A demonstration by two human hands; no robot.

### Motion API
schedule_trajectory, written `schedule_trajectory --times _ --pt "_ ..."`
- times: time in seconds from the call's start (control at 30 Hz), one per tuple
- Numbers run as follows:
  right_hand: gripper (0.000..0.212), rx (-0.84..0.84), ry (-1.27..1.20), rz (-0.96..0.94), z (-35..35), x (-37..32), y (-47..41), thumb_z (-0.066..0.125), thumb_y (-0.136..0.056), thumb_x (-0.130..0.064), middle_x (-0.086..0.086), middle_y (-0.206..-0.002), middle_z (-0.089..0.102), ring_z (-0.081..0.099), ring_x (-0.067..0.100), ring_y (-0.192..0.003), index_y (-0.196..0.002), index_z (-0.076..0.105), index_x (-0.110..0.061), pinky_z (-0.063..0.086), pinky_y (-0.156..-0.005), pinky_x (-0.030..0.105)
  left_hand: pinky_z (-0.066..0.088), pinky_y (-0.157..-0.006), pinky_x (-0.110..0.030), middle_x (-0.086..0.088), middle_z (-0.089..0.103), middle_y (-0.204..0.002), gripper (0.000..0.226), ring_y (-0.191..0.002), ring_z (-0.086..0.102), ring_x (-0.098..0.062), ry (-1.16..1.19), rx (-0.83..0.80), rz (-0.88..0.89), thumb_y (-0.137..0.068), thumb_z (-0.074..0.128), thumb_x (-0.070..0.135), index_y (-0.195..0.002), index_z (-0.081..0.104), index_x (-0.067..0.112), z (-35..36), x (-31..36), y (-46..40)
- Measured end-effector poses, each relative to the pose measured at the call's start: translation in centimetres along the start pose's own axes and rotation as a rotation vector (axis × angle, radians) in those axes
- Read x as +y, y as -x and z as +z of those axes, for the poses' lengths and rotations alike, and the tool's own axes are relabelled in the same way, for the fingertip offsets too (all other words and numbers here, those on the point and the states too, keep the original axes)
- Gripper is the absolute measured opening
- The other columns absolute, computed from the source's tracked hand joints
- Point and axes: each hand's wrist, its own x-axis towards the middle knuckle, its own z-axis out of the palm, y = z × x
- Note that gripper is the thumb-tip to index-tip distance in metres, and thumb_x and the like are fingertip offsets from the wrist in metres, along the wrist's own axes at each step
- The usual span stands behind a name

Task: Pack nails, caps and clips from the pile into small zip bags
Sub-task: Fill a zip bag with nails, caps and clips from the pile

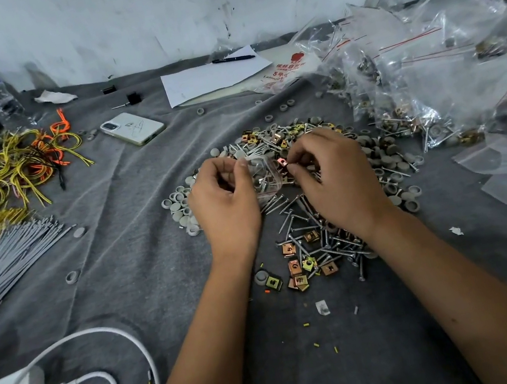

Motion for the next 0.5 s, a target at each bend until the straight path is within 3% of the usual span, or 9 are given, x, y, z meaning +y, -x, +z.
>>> schedule_trajectory --times 0.2,0.33,0.5 --pt "0.033 -0.368 0.277 0.040 0.18 0.82 0.35 0.071 -0.093 -0.040 0.005 -0.118 0.057 0.041 0.023 -0.123 -0.119 0.069 -0.019 0.043 -0.102 0.039 0.044 -0.058 -0.017 0.007 0.061 -0.069 0.019 -0.061 0.052 -0.003 0.011 0.037 -0.022 -0.098 0.068 0.015 -0.081 0.064 0.021 -0.12 0.26 -0.03" --pt "0.034 -0.436 0.264 0.028 0.04 1.00 0.25 0.066 -0.095 -0.043 0.003 -0.121 0.055 0.035 0.022 -0.124 -0.117 0.070 -0.017 0.037 -0.105 0.037 0.040 -0.057 -0.011 0.013 0.057 -0.065 0.022 -0.057 0.051 0.004 0.008 0.132 -0.026 -0.098 0.068 0.014 -0.078 0.064 0.020 -0.34 0.54 -0.12" --pt "0.033 -0.505 0.288 -0.002 0.07 0.84 0.17 0.060 -0.099 -0.042 0.002 -0.119 0.056 0.037 0.024 -0.123 -0.115 0.069 -0.015 0.040 -0.105 0.042 0.040 -0.059 -0.010 0.014 0.058 -0.065 0.020 -0.058 0.052 0.005 0.001 0.171 -0.045 -0.098 0.068 0.015 -0.078 0.065 0.017 -0.37 0.46 -0.19"
